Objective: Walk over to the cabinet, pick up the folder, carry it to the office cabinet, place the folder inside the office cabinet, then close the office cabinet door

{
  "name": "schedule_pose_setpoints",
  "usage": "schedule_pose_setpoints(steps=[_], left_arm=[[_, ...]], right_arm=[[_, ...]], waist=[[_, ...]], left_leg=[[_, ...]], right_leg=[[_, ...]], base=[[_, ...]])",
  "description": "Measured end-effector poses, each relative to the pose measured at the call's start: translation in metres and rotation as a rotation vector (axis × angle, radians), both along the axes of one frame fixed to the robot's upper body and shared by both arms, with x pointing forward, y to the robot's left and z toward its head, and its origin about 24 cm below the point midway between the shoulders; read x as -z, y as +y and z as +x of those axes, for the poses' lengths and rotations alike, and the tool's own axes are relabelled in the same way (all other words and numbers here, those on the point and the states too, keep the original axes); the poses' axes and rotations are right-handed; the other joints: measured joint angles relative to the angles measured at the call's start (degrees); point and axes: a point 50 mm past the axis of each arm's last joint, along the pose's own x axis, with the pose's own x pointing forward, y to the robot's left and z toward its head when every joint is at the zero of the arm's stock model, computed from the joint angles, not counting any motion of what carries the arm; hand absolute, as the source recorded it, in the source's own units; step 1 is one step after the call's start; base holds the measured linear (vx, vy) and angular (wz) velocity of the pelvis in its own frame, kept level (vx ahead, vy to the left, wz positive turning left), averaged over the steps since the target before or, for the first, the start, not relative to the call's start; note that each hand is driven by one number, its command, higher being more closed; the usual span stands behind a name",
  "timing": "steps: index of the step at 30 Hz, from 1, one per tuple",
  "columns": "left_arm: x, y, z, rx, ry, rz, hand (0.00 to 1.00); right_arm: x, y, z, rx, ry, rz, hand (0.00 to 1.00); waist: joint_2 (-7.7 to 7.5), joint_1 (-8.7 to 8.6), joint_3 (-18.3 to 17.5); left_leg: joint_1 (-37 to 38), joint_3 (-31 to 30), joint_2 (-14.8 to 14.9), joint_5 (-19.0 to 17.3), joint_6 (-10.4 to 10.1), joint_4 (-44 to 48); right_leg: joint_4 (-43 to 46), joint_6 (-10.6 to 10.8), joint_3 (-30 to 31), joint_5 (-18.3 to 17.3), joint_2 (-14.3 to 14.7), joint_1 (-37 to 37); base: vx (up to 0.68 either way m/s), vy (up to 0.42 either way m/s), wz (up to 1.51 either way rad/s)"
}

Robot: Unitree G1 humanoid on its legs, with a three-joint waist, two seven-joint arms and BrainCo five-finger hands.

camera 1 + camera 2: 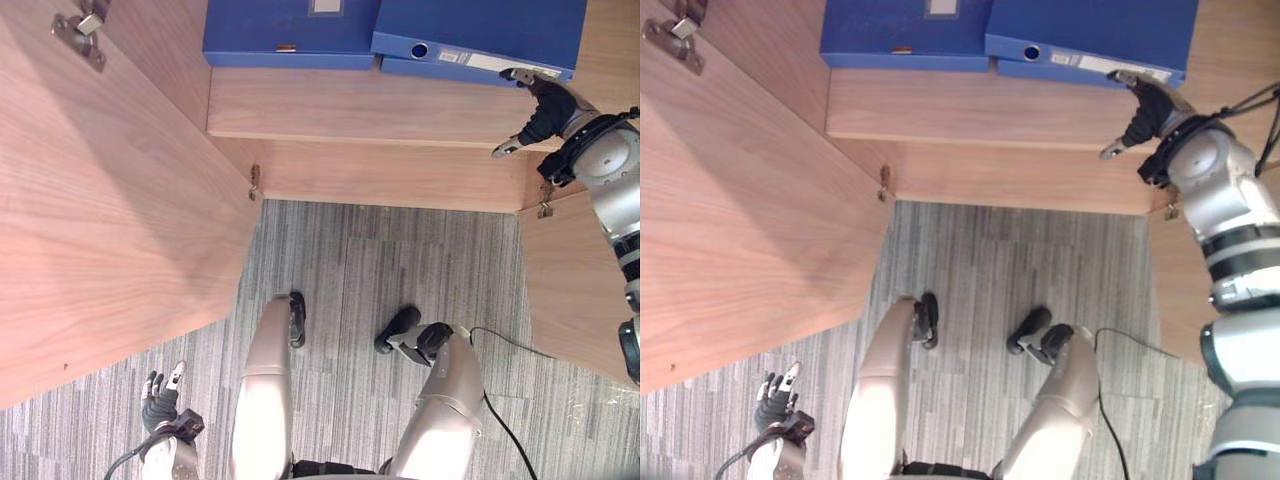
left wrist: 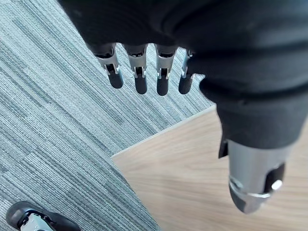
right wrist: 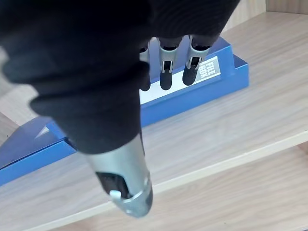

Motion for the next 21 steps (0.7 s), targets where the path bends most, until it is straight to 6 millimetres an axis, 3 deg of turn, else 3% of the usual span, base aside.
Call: schedule_pose_setpoints(steps=[10,21], left_arm=[[-0.002,0.002,0.001,-0.001,-0.007,0.009,0.00],[-0.002,0.003,0.000,-0.019,-0.004,0.004,0.00]], right_arm=[[-0.004,-0.010,0.000,0.048,-0.043,0.047,0.00],[-0.039,-0.013,-0.001,0.087,-0.187,0.133,0.00]], waist=[[0.12,-0.33,0.04],[0.81,-1.16,0.35]], left_leg=[[-0.29,-0.43,-0.95,1.55,-0.66,-2.84],[-2.93,-0.77,-0.83,2.10,-0.86,-2.75]], right_leg=[[-0.96,-0.22,-0.64,-0.16,-0.31,-0.48],[0.11,-1.02,-0.58,-0.52,-0.35,-3.37]], base=[[0.01,-0.027,0.06],[0.00,-0.005,0.01]])
